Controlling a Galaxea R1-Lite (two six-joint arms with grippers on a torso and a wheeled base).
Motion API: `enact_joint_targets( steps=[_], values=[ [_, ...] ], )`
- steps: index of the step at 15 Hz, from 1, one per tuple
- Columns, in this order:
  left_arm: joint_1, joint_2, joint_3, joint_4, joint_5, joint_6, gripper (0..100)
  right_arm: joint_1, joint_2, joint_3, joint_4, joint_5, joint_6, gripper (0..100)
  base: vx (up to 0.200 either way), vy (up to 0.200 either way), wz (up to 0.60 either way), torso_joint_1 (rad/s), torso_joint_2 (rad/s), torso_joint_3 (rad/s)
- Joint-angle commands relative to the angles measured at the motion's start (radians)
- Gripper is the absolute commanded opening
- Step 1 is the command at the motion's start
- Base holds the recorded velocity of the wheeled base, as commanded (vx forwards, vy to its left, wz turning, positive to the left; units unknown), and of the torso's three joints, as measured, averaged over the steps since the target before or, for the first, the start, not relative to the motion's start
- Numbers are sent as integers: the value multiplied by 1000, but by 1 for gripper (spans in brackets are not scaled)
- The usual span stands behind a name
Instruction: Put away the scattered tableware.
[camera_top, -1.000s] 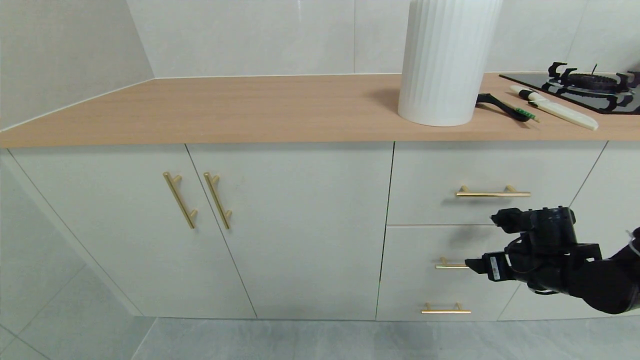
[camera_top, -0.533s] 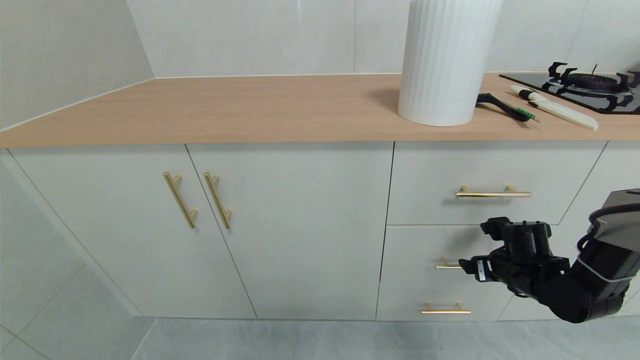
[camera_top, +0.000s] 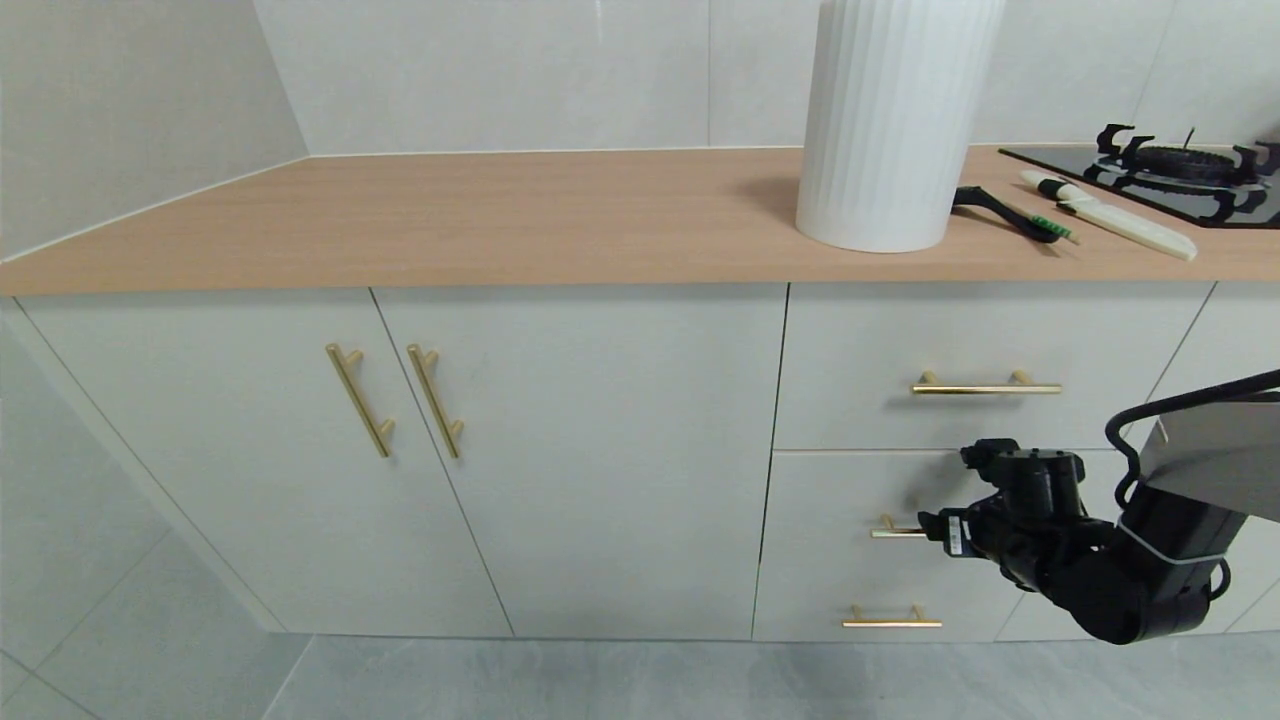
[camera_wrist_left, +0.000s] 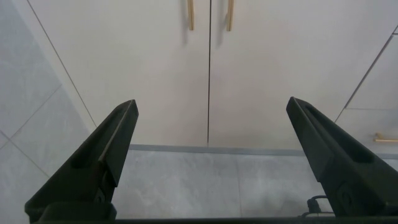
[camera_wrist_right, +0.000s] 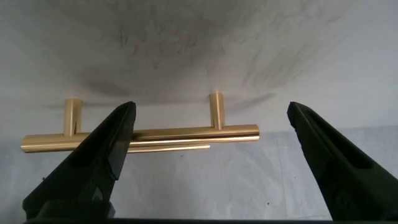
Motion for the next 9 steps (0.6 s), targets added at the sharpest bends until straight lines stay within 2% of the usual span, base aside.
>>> enact_joint_targets(
  steps=[1,9],
  values=[
    [-1,0,-1,0,1,0,100,-1,12,-4,0,0,-1,100,0,0,0,0,0,0],
    [1,1,1,0,1,0,100,-1,27,16,9,0,-33,100,0,0,0,0,0,0]
  ],
)
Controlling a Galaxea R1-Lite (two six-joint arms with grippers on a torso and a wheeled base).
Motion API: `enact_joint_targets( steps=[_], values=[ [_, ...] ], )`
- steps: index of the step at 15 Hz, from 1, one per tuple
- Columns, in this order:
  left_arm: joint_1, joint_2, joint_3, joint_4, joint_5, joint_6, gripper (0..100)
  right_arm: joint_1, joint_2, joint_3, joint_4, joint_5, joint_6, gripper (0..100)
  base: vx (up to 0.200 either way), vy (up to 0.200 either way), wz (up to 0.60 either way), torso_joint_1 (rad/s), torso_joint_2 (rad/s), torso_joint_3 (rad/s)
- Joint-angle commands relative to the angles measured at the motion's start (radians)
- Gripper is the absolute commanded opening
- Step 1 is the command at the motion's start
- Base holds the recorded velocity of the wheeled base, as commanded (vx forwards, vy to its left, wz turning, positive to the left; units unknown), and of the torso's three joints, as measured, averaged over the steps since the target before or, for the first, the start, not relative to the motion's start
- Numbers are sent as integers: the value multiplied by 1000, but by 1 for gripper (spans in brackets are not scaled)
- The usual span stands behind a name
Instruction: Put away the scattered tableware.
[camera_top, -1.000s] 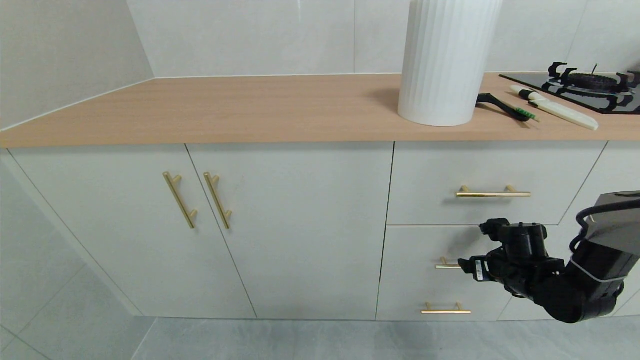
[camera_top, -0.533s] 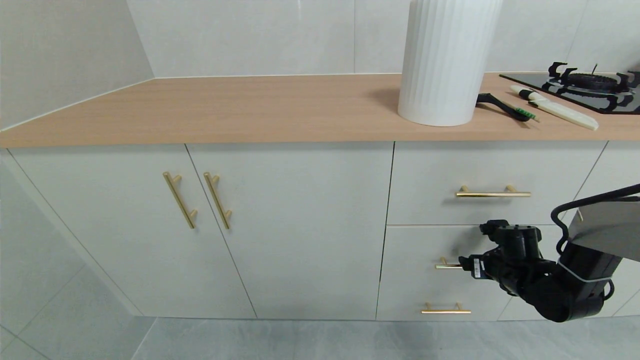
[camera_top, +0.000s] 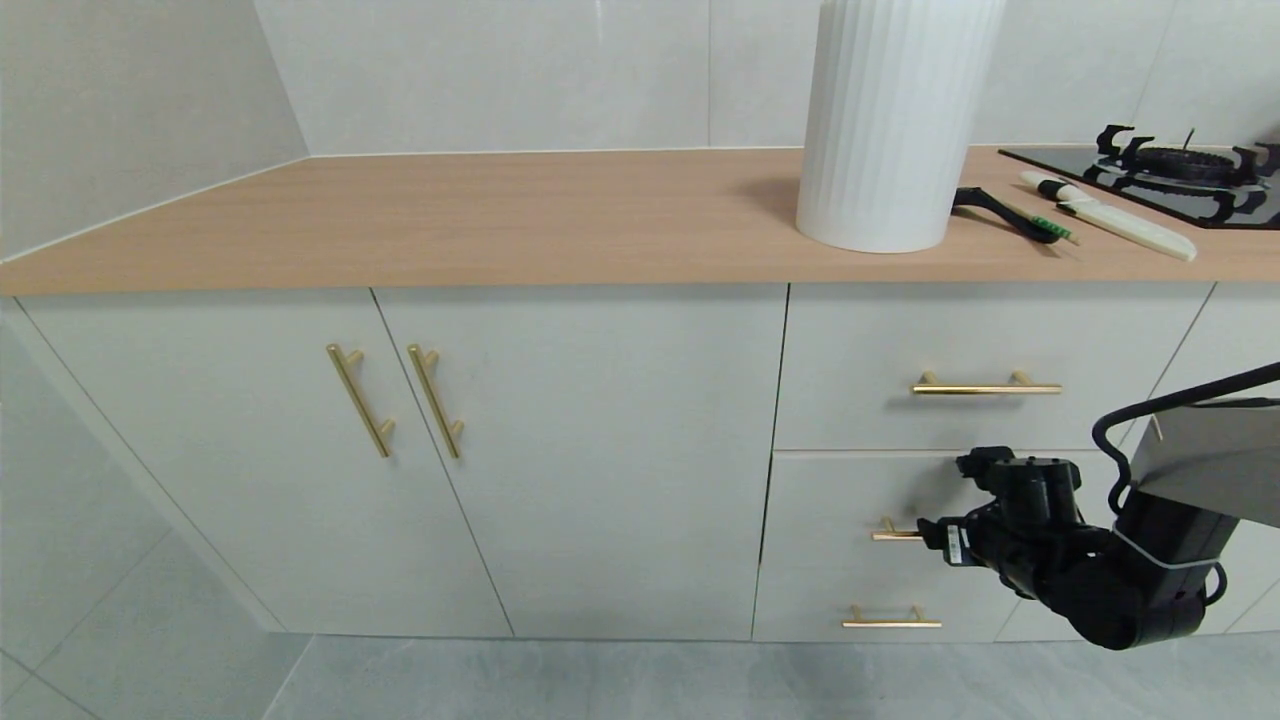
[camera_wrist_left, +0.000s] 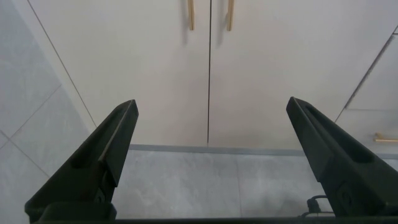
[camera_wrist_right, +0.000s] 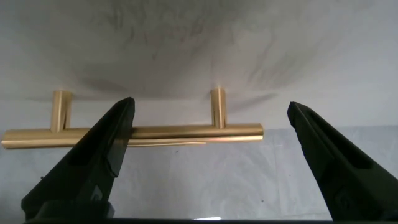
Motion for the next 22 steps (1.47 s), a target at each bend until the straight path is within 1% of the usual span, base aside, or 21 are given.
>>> enact_joint_targets(
  steps=[1,3,6,7,8,9,10,11,13,16,20,22],
  values=[
    [1,1,-1,0,1,0,100,1,-7,21,7,0,-20,100,0,0,0,0,0,0],
    [-1,1,0,0,1,0,100,-1,-41,45,45,0,-49,100,0,0,0,0,0,0],
    [-1,0,0,0,1,0,100,2,-246,91,223,29,-71,100,0,0,0,0,0,0],
    [1,0,0,0,1,0,100,13,-464,87,463,104,-71,100,0,0,0,0,0,0],
    [-1,1,-1,0,1,0,100,19,-527,79,532,121,-69,100,0,0,0,0,0,0],
    [-1,1,-1,0,1,0,100,37,-688,33,697,142,-63,100,0,0,0,0,0,0],
    [-1,1,-1,0,1,0,100,39,-779,4,779,149,-60,100,0,0,0,0,0,0],
    [-1,0,0,0,1,0,100,40,-820,-21,818,153,-58,100,0,0,0,0,0,0],
    [1,0,0,0,1,0,100,40,-795,-78,829,159,-26,100,0,0,0,0,0,0],
    [-1,1,0,0,1,0,100,42,-633,-167,817,170,40,100,0,0,0,0,0,0],
    [-1,1,-1,0,1,0,100,59,-484,-159,691,159,47,100,0,0,0,0,0,0],
    [1,1,0,0,1,0,100,67,-463,-159,647,158,67,100,0,0,0,0,0,0]
  ],
)
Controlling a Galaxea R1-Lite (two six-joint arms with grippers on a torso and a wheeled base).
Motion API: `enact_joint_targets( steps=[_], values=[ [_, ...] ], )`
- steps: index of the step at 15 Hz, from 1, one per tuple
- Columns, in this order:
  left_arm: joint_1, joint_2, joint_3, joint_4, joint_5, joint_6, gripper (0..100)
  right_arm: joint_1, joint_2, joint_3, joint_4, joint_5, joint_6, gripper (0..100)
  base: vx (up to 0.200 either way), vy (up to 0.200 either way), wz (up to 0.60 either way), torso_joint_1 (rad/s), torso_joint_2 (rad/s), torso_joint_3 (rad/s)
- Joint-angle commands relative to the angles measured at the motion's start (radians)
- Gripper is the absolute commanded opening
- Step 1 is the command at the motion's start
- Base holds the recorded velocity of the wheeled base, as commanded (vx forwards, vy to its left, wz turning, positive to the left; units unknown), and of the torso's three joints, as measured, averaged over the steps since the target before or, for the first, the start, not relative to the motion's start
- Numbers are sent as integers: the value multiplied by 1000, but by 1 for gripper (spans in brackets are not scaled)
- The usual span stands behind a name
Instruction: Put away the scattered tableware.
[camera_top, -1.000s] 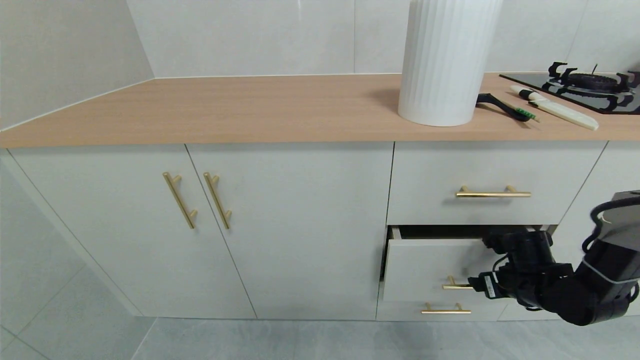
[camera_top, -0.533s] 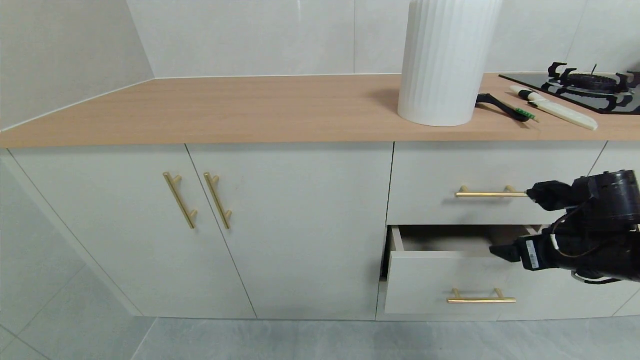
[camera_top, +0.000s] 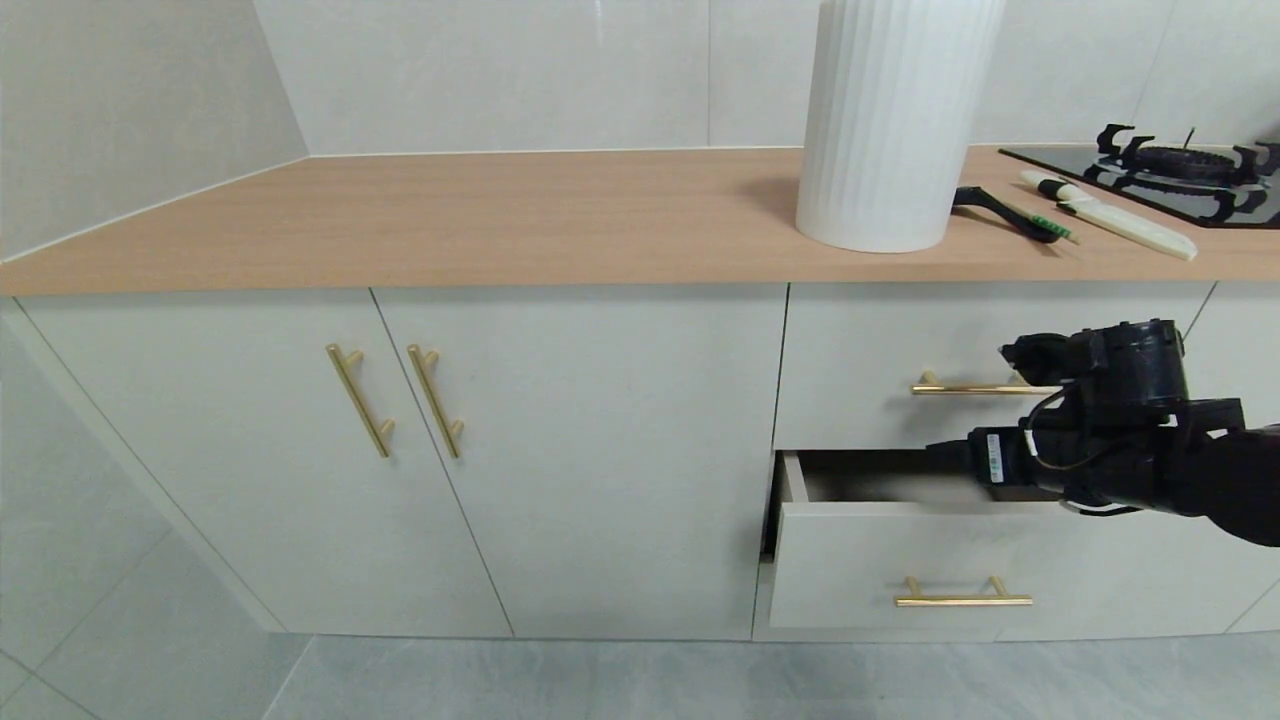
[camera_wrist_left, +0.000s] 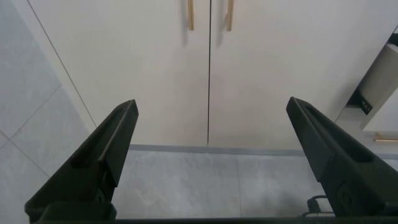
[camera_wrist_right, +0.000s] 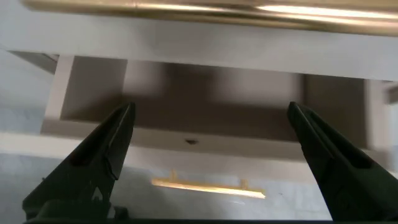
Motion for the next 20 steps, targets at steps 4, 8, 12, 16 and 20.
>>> enact_joint_targets(
  steps=[4,8,12,16,20],
  values=[
    [-1,0,0,0,1,0,100,22,128,3,-55,-38,22,100,0,0,0,0,0,0],
    [1,0,0,0,1,0,100,24,225,12,-187,-95,23,100,0,0,0,0,0,0],
    [-1,0,0,0,1,0,100,25,217,35,-207,-93,17,100,0,0,0,0,0,0],
    [-1,1,-1,0,1,0,100,24,188,38,-146,-92,14,100,0,0,0,0,0,0],
    [1,1,0,0,1,0,100,25,116,27,-26,-87,14,100,0,0,0,0,0,0]
  ],
)
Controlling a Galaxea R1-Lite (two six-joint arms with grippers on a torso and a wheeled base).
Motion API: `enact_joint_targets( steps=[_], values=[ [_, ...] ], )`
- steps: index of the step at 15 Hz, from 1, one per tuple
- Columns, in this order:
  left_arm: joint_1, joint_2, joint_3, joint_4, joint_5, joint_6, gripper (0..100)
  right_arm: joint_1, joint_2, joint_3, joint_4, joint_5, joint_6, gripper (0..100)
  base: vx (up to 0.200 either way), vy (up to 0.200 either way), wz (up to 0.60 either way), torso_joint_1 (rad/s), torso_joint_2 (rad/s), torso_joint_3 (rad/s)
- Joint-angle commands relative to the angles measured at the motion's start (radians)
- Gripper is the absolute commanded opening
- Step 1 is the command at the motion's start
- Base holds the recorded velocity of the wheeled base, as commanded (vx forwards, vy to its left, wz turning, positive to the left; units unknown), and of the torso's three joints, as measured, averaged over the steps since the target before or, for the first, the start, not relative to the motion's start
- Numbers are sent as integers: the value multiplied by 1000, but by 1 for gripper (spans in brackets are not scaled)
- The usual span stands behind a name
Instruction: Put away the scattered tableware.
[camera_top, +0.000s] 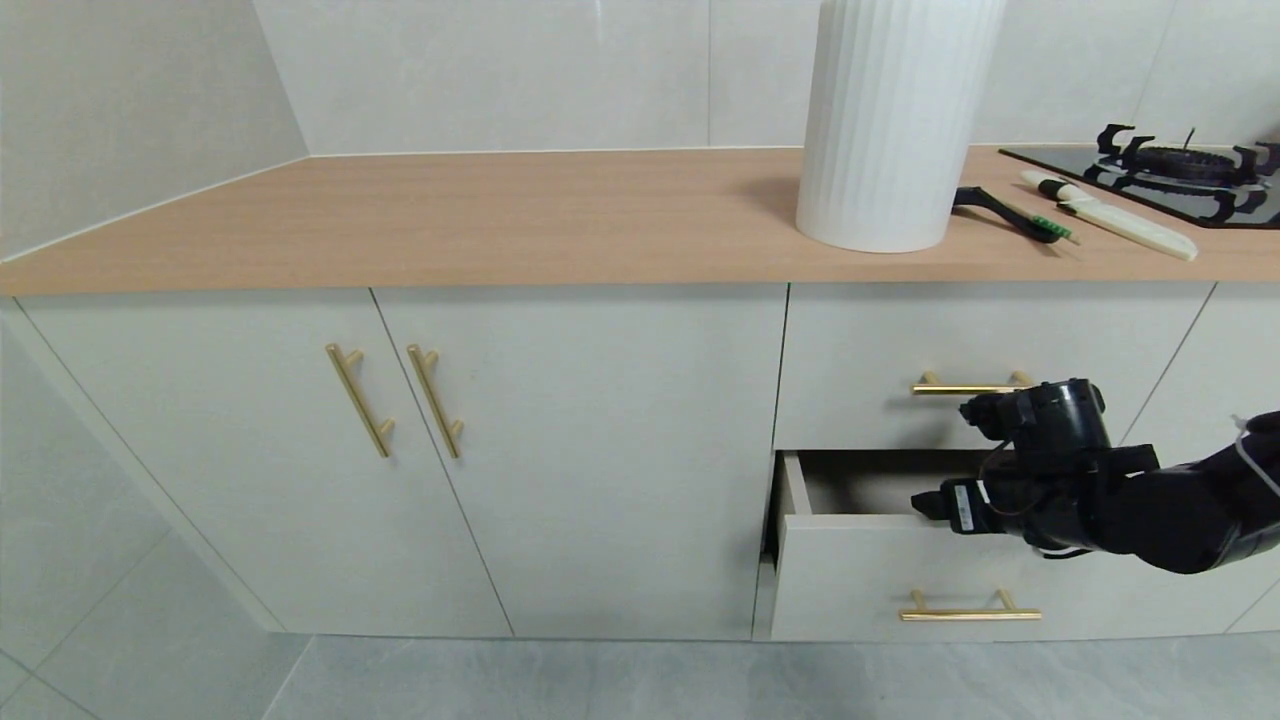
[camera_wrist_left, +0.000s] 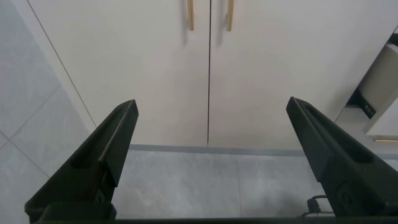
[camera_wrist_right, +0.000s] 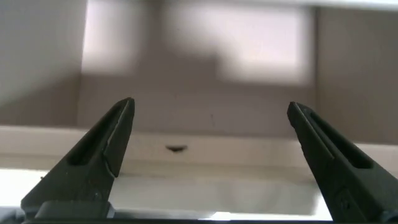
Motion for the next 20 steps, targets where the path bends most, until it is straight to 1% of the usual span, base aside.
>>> enact_joint_targets(
  steps=[1,3,7,8,13,15,16,20],
  values=[
    [0,1,1,0,1,0,100,1,-44,-13,30,1,0,100,0,0,0,0,0,0],
    [2,0,-1,0,1,0,100,1,-64,-25,97,1,0,100,0,0,0,0,0,0],
    [2,0,1,0,1,0,100,26,-110,-77,310,-1,5,100,0,0,0,0,0,0],
    [2,1,1,0,1,0,100,29,-120,-96,392,1,5,100,0,0,0,0,0,0],
    [0,1,1,0,1,0,100,46,-134,-96,530,-1,9,100,0,0,0,0,0,0],
    [2,1,1,0,1,0,100,50,-188,-88,636,2,77,100,0,0,0,0,0,0],
    [0,0,1,0,1,0,100,50,-205,-89,695,5,86,100,0,0,0,0,0,0],
    [0,1,1,0,1,0,100,72,-203,-86,807,5,98,100,0,0,0,0,0,0]
  ],
)
